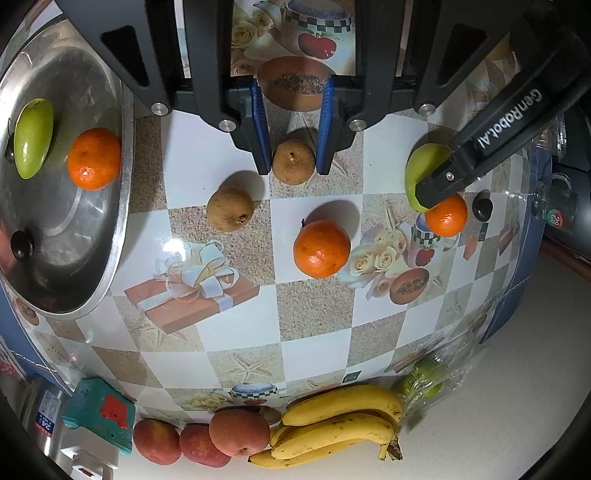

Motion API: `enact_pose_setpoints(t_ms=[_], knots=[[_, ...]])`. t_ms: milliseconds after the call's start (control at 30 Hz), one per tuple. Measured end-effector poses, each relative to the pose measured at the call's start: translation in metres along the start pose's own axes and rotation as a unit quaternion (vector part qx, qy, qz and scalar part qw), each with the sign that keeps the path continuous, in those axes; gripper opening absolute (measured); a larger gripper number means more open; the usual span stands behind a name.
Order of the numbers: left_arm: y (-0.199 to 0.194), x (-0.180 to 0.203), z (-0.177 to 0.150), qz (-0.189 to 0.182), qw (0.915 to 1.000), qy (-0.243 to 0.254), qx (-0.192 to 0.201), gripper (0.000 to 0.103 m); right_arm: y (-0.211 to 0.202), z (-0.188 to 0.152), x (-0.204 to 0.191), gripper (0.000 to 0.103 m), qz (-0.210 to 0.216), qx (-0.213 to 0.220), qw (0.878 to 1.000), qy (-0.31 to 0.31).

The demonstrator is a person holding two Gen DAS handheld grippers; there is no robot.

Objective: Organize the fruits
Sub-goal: 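Close the right tool on a small brown fruit while the left tool approaches a green pear, then hold the brown fruit in the right tool while the left tool grasps the green pear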

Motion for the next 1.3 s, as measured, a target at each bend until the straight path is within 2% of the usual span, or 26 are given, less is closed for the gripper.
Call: enact_pose_setpoints(t_ms=[200,400,567,800,900,933,967,1133,1300], knots=[[0.000,-0.001,0.001,0.000,1.0000,0.000,0.002,0.045,-0.005,-0.001,0.003,0.026,0.004,0.001,1.000,0.001],[0.007,-0.003,-0.001,-0.022,0.9996,-0.018,-0.010,0.046,-0.008,-0.001,0.008,0.026,0.007,0.001,1.000,0.007],[0.006,-0.002,-0.002,-0.019,0.9996,-0.019,-0.013,0.045,-0.011,-0.001,0.011,0.026,0.016,0.000,1.000,0.015],[-0.009,0.000,-0.001,-0.022,0.9995,-0.024,0.003,0.044,-0.026,0.000,0.014,0.026,0.029,0.011,0.999,0.022],[-0.019,0.006,0.000,-0.025,0.9994,-0.016,0.017,0.039,-0.034,0.000,0.017,0.026,0.033,0.020,0.999,0.023],[-0.021,0.008,0.000,-0.026,0.9994,-0.013,0.021,0.031,-0.037,0.001,0.018,0.026,0.034,0.022,0.999,0.023],[-0.023,0.010,0.002,-0.028,0.9992,-0.010,0.026,0.030,-0.039,0.001,0.019,0.026,0.035,0.024,0.999,0.024],[-0.031,0.018,0.004,-0.019,0.9990,0.007,0.041,0.030,-0.046,0.001,0.024,0.026,0.042,0.030,0.998,0.028],[-0.024,0.006,0.003,-0.029,0.9988,-0.015,0.035,0.031,-0.045,-0.001,0.034,0.026,0.045,0.026,0.998,0.043]])
Point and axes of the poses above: each gripper's, at about its wrist camera, not at the fingertips, and y roughly the way its jaws point, x to its right, z to its top, the point moved 1 cm from there along y, roughly the way its jaws point, and after that the axes turned 14 degrees about -z, right-handed, at the moved point
